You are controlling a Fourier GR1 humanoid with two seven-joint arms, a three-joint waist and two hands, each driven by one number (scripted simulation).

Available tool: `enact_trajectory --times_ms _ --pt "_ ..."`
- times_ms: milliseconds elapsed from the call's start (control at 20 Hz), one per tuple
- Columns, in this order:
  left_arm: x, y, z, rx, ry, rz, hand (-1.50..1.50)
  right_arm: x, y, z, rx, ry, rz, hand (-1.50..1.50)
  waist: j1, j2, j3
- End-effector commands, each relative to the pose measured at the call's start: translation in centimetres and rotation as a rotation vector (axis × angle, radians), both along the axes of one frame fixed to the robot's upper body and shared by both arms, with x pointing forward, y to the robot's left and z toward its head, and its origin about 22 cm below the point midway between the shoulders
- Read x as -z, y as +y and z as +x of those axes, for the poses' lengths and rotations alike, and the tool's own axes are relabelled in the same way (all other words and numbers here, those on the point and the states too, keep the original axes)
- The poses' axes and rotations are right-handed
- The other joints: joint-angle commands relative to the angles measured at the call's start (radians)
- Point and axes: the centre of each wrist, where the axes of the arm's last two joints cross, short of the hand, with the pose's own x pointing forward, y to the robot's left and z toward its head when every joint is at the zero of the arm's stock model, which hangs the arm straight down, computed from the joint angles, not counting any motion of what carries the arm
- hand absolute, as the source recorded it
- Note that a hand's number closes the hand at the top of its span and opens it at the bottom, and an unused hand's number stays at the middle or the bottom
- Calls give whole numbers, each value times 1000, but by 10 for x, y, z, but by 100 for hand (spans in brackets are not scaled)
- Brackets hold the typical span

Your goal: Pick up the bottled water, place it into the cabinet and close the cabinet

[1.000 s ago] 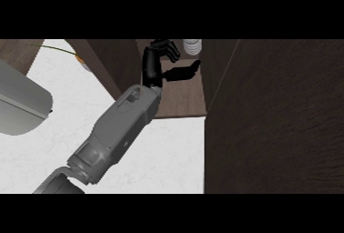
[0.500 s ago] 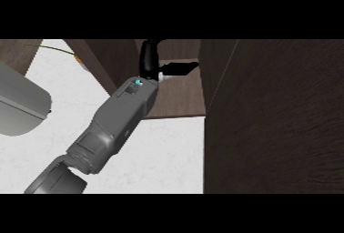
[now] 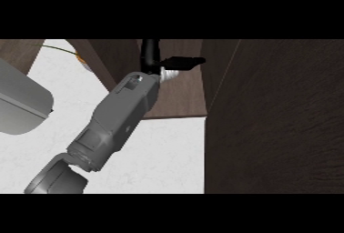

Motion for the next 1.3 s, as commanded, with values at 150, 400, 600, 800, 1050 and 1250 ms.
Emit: enact_trajectory --times_ms 150,400,600,800,1050,1250 --pt "-12 -10 -8 151 -30 -123 -150 -26 10 -9 -22 -23 -5 -150 25 -16 0" --pt "17 -13 -36 201 15 -147 -150 -25 7 -12 -26 -9 -10 -150 25 -20 0" --pt "12 -20 -48 235 2 -189 -150 -29 16 -8 -46 -25 6 -150 37 -18 0" --pt "25 -17 -80 268 28 -214 -150 -26 23 -2 4 -16 23 -150 71 -24 0" --pt "24 -18 -116 313 21 -260 -150 -28 20 1 -12 -6 6 -150 63 -19 0" --pt "38 10 -148 331 34 -273 -150 -35 20 6 -9 -33 -2 -150 70 -19 0"
